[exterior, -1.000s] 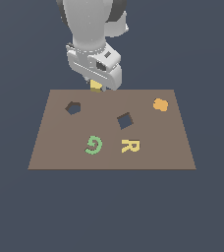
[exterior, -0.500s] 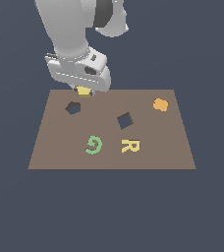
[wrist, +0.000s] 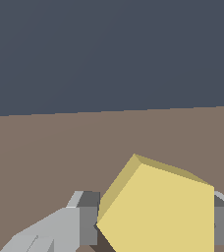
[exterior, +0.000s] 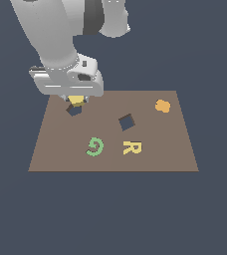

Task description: Insert a designated object into the corresponding slot on a board.

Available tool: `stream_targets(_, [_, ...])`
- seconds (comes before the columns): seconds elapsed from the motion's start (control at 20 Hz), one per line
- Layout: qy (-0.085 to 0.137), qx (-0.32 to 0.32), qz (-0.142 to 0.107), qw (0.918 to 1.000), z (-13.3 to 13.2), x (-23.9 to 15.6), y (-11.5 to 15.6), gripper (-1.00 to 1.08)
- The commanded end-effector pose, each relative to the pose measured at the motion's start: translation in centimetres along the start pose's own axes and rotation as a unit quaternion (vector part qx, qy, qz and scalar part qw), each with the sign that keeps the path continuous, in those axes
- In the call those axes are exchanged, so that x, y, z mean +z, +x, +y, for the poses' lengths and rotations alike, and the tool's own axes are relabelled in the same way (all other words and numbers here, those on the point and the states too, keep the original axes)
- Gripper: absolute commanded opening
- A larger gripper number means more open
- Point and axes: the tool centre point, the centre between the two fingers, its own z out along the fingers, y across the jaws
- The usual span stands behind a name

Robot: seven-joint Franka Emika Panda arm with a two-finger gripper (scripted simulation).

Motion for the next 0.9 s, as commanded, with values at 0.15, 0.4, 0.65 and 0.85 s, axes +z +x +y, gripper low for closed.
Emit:
stream_targets(0.15, [0.000,-0.048,0.000,0.9988,-0.7,0.0,-1.6,-1.00])
stream_targets(0.4, [0.000,-0.075,0.000,0.9972,-1.0,0.0,-2.5,-1.00])
stream_targets(0.65, [0.000,-0.088,0.000,0.9961,-1.0,0.0,-3.0,-1.00])
stream_targets(0.85, [0.000,-0.087,0.000,0.9962,-1.0,0.0,-3.0,-1.00])
